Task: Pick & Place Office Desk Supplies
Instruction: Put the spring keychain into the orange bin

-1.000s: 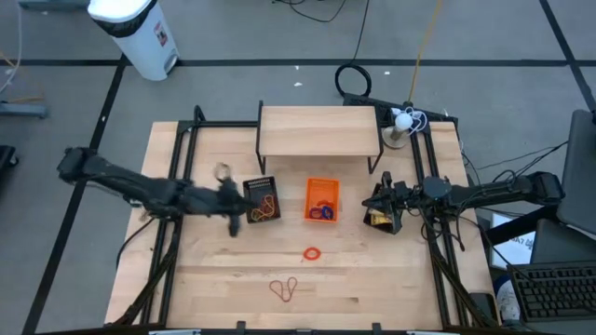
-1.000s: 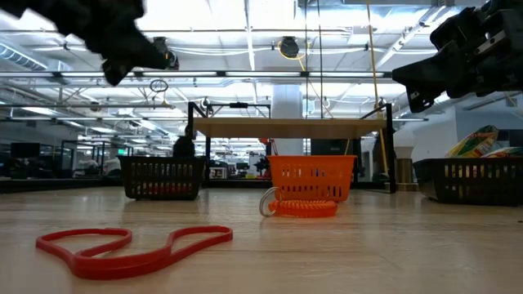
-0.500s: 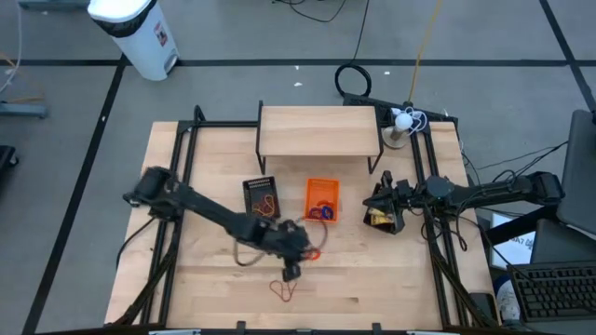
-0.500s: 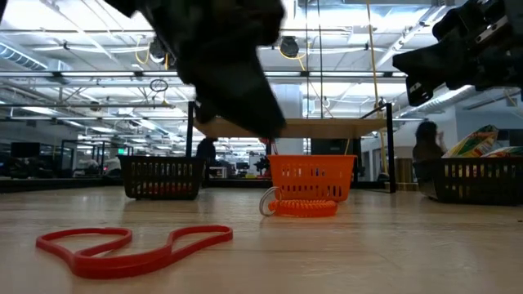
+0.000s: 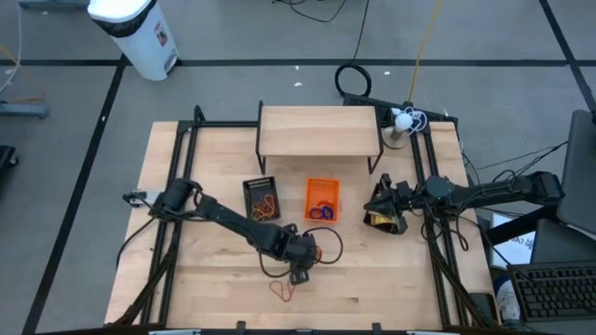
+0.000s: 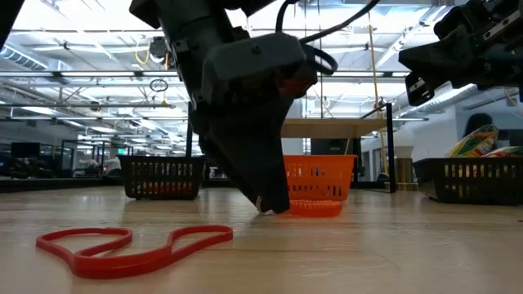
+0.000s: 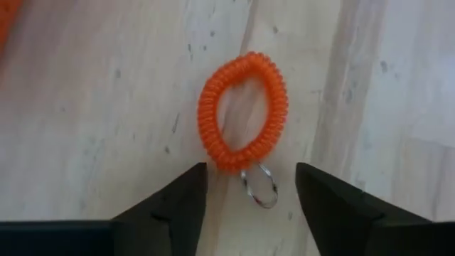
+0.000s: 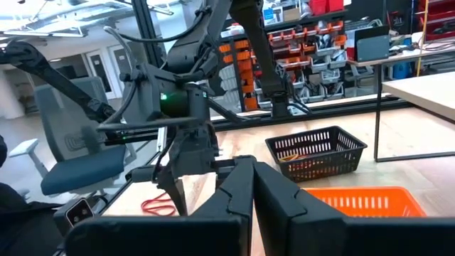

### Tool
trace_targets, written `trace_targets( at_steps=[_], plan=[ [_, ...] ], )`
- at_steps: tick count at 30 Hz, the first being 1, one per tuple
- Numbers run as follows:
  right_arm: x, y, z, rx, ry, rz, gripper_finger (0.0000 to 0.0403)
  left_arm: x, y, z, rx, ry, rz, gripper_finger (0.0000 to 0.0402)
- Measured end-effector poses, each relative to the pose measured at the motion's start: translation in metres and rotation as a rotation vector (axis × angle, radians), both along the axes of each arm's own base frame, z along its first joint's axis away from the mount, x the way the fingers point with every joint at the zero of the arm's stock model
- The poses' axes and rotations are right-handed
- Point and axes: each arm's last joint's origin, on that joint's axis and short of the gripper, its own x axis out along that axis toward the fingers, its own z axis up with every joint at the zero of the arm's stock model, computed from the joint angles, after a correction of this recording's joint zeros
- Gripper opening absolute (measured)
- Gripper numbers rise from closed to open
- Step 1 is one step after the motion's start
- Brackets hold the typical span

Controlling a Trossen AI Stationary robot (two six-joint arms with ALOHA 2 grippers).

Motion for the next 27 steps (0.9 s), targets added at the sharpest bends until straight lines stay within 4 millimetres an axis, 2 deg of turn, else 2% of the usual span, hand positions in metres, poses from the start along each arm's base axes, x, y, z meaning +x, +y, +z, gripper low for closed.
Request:
trace_targets(
  at_steps=[3,9,14,17,20,22,27],
  plan=[
    [0.000,0.001,0.000,0.000,0.000,0.006,0.0004,0.000,0.000,0.000,0.005,-0.001,-0.005,0.0173],
    [0.000,0.004,0.001,-0.003,-0.009,0.027,0.0004,-0.001,-0.001,0.002,0.031,-0.009,-0.067,0.0020],
    [0.000,0.006,0.001,-0.007,-0.010,0.038,0.0004,-0.004,-0.004,0.010,0.057,-0.019,-0.140,0.0004],
    [-0.001,0.007,0.001,-0.007,-0.010,0.045,0.0004,-0.011,-0.005,0.039,0.075,-0.080,-0.210,0.0003],
    [0.000,0.007,0.001,-0.005,-0.009,0.032,0.0004,-0.023,-0.004,0.079,0.106,-0.171,-0.275,0.0003],
    [0.000,0.007,0.001,-0.001,-0.009,0.021,0.0004,-0.034,0.001,0.109,0.108,-0.234,-0.230,0.0002],
    [-0.001,0.010,0.001,-0.001,-0.017,0.028,0.0004,-0.083,0.023,0.184,0.203,-0.414,-0.113,0.0002]
  ],
)
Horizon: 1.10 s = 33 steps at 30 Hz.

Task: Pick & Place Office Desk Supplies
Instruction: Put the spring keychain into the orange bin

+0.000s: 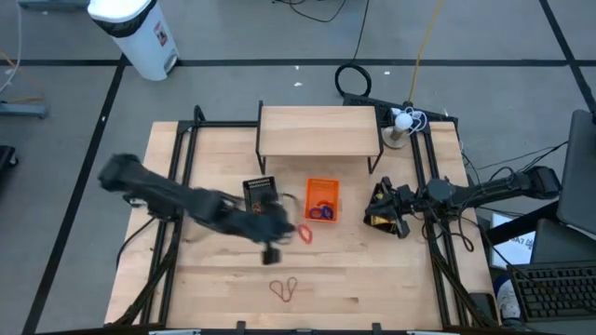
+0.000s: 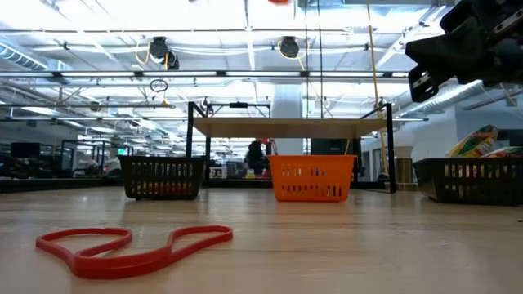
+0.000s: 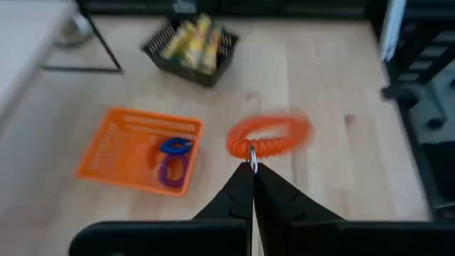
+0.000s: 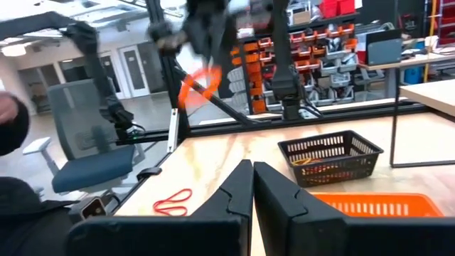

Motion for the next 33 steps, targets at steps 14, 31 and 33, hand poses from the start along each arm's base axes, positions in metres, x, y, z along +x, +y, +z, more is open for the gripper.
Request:
trace_targets(
  at_steps=[14,31,33],
  plan=[
    [0.000,0.003,0.000,-0.034,-0.007,0.020,0.0004,-0.163,0.069,-0.007,-0.113,-0.421,0.240,0.0001],
    [0.000,0.003,0.000,-0.073,-0.020,0.009,0.0004,-0.232,0.113,-0.102,-0.098,-0.622,0.348,0.0000],
    [0.000,0.002,0.000,-0.063,-0.017,0.005,0.0004,-0.235,0.114,-0.103,-0.109,-0.634,0.331,0.0000]
  ],
)
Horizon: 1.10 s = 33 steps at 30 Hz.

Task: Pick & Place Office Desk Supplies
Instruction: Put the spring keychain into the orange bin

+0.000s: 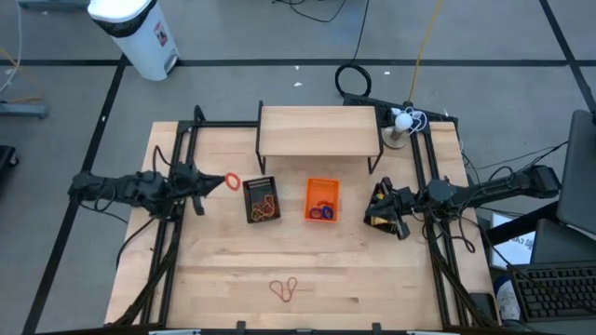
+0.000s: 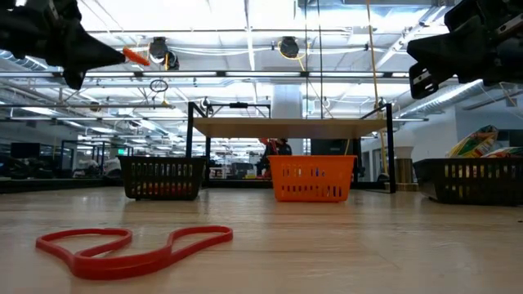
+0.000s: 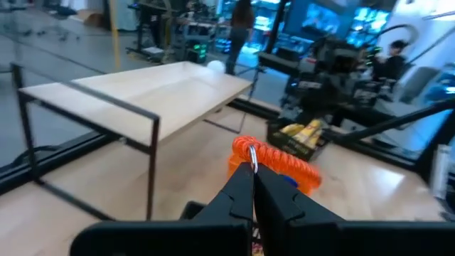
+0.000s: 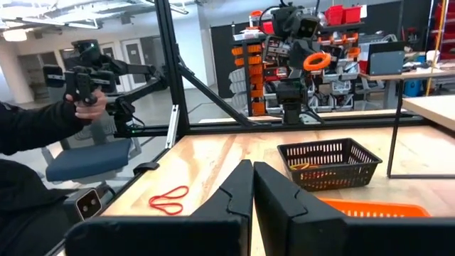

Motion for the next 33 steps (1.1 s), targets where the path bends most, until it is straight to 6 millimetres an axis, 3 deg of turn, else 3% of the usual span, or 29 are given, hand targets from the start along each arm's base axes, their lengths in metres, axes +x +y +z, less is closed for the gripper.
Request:
trace_targets(
  at_steps=[12,21,28,33],
  plan=[
    [0.001,-0.008,-0.001,-0.011,0.007,-0.053,0.0004,-0.002,0.002,-0.005,0.085,0.026,-0.052,0.0000],
    [0.001,-0.011,-0.005,-0.010,0.050,-0.078,0.0004,0.007,0.003,-0.032,0.074,0.031,-0.052,0.0000],
    [0.001,-0.012,-0.005,-0.013,0.047,-0.079,0.0004,0.009,0.005,-0.032,0.054,0.000,-0.060,0.0000],
    [0.001,-0.012,-0.003,-0.019,0.024,-0.081,0.0004,0.015,0.007,-0.018,-0.018,-0.078,-0.034,0.0000]
  ],
)
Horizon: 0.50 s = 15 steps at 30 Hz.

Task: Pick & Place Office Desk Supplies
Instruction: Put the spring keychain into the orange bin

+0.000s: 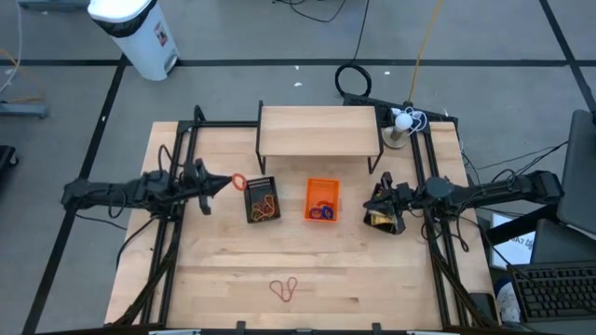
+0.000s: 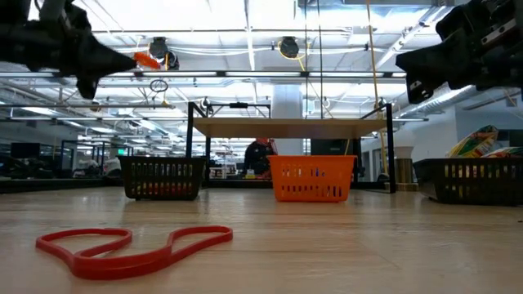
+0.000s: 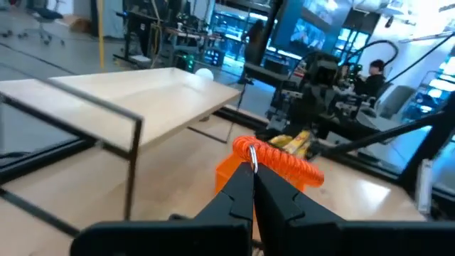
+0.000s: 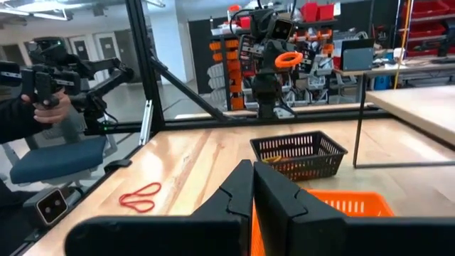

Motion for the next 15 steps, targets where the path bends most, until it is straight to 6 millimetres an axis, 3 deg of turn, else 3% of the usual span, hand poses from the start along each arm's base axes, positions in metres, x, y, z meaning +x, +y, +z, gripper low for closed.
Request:
trace_targets(
  at_steps=[4,7,15],
  plan=[
    [0.000,0.000,0.003,0.001,-0.035,-0.001,0.0004,0.016,0.001,0.023,-0.032,0.053,0.012,0.0000],
    [-0.001,0.000,0.006,-0.003,-0.063,-0.002,0.0004,0.040,0.003,0.041,-0.054,0.143,0.044,0.0000],
    [0.000,-0.003,0.005,-0.051,-0.061,-0.037,0.0004,0.140,0.010,0.082,0.047,0.357,-0.085,0.0000]
  ],
)
